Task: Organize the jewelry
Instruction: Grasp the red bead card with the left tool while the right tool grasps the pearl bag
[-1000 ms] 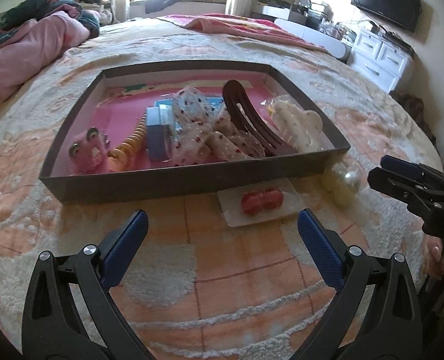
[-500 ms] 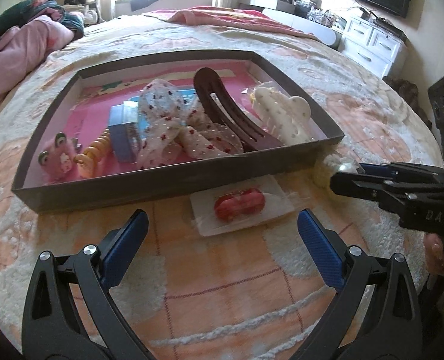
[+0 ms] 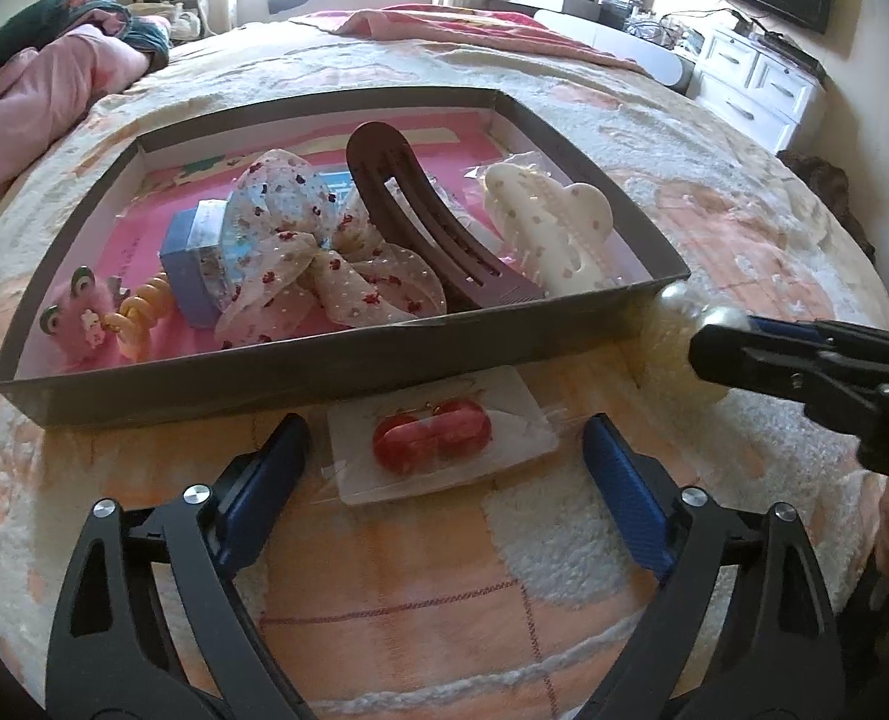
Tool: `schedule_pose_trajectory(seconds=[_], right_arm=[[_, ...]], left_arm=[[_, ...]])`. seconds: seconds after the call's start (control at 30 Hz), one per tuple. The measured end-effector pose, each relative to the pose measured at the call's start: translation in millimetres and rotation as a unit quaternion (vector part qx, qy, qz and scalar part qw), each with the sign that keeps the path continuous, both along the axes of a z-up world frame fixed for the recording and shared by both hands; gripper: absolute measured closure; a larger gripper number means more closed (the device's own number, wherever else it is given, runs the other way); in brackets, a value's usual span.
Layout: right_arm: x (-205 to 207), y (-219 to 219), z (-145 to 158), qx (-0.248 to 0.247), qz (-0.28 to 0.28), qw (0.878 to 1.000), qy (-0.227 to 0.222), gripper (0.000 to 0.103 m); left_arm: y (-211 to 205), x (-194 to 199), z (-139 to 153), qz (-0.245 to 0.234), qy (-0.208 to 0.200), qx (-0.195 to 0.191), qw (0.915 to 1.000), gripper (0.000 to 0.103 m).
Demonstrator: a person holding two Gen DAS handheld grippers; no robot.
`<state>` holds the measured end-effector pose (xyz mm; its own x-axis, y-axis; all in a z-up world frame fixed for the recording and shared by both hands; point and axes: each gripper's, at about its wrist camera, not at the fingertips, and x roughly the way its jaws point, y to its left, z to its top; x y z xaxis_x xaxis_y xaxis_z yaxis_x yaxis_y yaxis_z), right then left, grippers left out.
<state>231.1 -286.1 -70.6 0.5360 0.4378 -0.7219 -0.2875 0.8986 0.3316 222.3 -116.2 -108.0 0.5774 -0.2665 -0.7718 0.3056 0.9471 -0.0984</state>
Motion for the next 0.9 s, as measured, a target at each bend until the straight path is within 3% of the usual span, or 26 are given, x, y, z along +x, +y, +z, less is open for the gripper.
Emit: schedule_pose_trajectory(seconds=[0.2, 0.43, 0.9], right_arm=[[-4.3, -0.7, 6.4, 0.002, 0.004, 1.000, -0.010, 0.072], [-7.3, 6.8, 11.6, 0.003, 0.020, 1.000, -0.022, 0.072], [-21.9, 45.8, 23.1, 0.004, 0.078, 0.995, -0.059, 0.072]], left_arm=[[5.2, -2.3, 2.3, 0.002, 0.000, -0.007, 1.0000, 0.030], [18.4, -10.6, 8.8, 0.004, 0.003, -0.034, 0.9994, 0.031], [65.3, -23.6, 33.0, 0.046, -0.029, -0.045, 0.9975, 0.031]])
